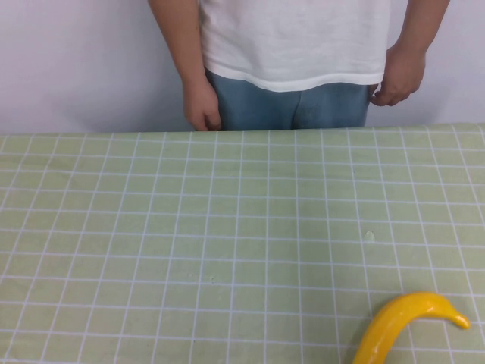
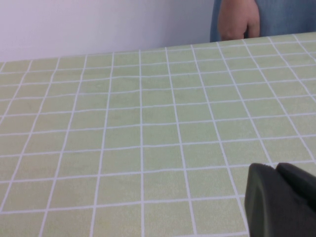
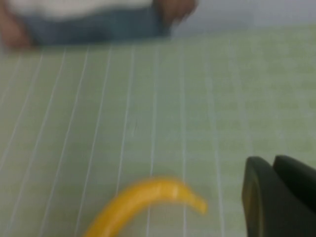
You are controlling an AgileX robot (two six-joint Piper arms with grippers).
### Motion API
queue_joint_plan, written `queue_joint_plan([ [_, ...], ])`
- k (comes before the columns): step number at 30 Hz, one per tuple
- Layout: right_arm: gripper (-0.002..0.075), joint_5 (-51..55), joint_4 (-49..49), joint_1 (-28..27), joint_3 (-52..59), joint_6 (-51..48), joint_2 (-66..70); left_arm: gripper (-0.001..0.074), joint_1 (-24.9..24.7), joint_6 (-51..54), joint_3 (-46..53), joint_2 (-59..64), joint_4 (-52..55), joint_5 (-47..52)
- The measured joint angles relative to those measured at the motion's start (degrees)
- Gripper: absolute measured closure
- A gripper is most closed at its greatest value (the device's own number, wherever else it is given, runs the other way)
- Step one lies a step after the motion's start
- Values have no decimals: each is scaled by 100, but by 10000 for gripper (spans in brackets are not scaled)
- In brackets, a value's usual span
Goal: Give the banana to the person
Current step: Pick up the banana
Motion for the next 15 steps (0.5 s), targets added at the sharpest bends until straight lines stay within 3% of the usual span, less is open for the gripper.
queue_joint_plan([
  [4, 733, 498, 16, 339, -142, -885, 1201, 739, 0, 0, 0, 0, 0, 0],
  [9, 733, 341, -22, 1024, -391, -3904, 2385, 739, 0, 0, 0, 0, 0, 0],
  [15, 711, -580, -669, 1710, -385, -4640, 3459, 739, 0, 0, 0, 0, 0, 0],
])
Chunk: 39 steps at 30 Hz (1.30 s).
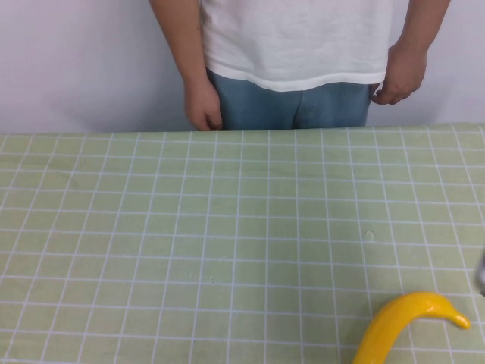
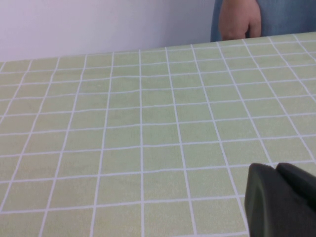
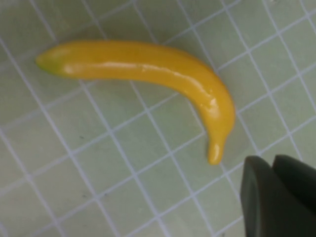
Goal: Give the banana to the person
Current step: Pick up the banana
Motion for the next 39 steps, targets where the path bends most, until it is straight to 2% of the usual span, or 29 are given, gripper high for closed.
queue_joint_plan([
  [2, 652, -94, -142, 179, 0, 0, 274, 738, 0, 0, 0, 0, 0, 0],
  [4, 545, -251, -230, 323, 0, 0, 550, 739, 0, 0, 0, 0, 0, 0],
  [7, 320, -668, -616, 518, 0, 10, 916, 739, 0, 0, 0, 0, 0, 0],
  [9, 230, -876, -849, 618, 0, 10, 1183, 739, 0, 0, 0, 0, 0, 0],
  [26, 218, -1737, -814, 673, 0, -4, 2947, 739, 0, 0, 0, 0, 0, 0],
  [29, 251, -1849, -814, 673, 0, -4, 3160, 739, 0, 0, 0, 0, 0, 0],
  [31, 337, -1874, -802, 673, 0, -4, 3246, 739, 0, 0, 0, 0, 0, 0],
  [36, 738, -1793, -802, 673, 0, 199, 3314, 739, 0, 0, 0, 0, 0, 0],
  [39, 732, -1719, -802, 673, 0, 239, 3314, 739, 0, 0, 0, 0, 0, 0],
])
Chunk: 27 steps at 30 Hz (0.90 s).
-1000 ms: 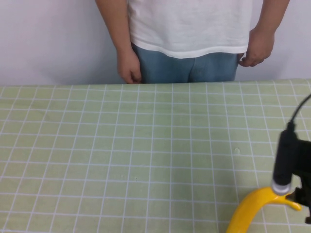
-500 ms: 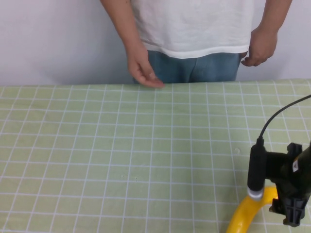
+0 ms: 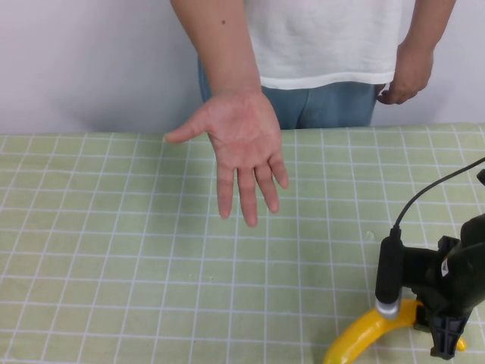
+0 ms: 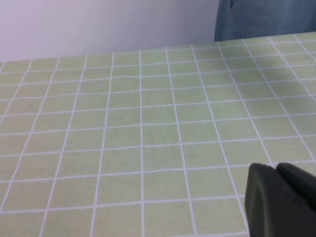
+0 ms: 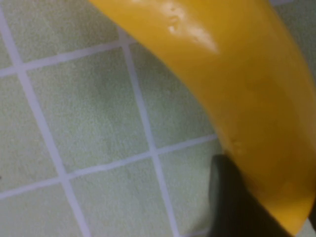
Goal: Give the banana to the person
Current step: Pick up the banana, then hand the grabbed banana to the person
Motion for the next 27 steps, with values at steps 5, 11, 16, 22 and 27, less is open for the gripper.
queue_joint_plan([
  [5, 732, 43, 2, 69, 0, 0, -334, 739, 0, 0, 0, 0, 0, 0],
  [11, 732, 178, 212, 1221, 0, -116, -1276, 739, 0, 0, 0, 0, 0, 0],
  [16, 732, 1024, 423, 2757, -490, 440, -1571, 739, 0, 0, 0, 0, 0, 0],
  [22, 732, 1649, -364, 3368, -1926, 1911, -1571, 739, 0, 0, 0, 0, 0, 0],
  [27, 732, 1866, -1533, 3348, -3166, 2647, -1571, 739, 0, 0, 0, 0, 0, 0],
])
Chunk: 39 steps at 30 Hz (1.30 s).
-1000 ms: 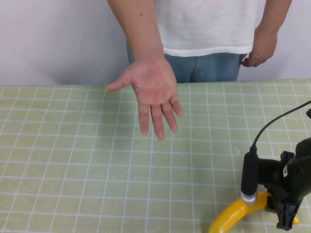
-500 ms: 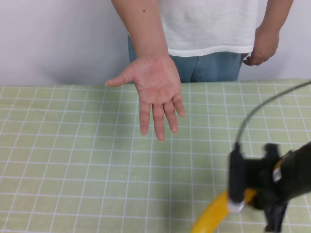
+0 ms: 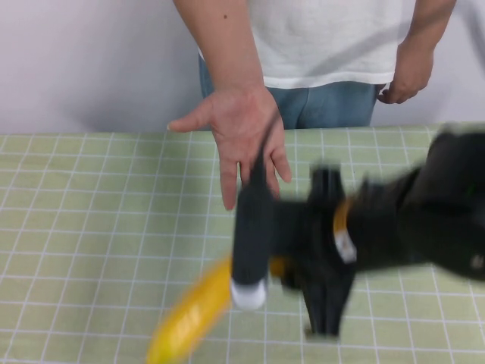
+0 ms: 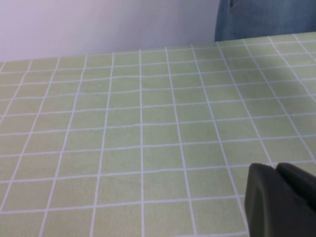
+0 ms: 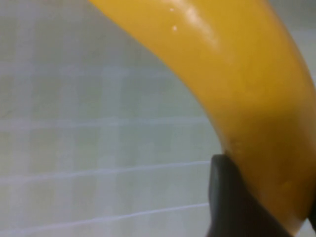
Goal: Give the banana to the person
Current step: Hand the grabbed banana to the person
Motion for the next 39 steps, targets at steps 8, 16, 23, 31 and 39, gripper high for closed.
queue_joint_plan([
  [8, 732, 798, -1447, -581, -1695, 815, 604, 739, 0, 0, 0, 0, 0, 0],
  [16, 732, 832, -13, -1603, -2494, -437, 1625, 739, 0, 0, 0, 0, 0, 0],
  [23, 732, 586, 49, -1754, -2484, -244, 2181, 739, 0, 0, 0, 0, 0, 0],
  [31, 369, 391, 37, -1753, -2484, 189, 2209, 739, 0, 0, 0, 0, 0, 0],
  [39, 117, 455, 8, -1579, -2484, 848, 1625, 739, 0, 0, 0, 0, 0, 0],
])
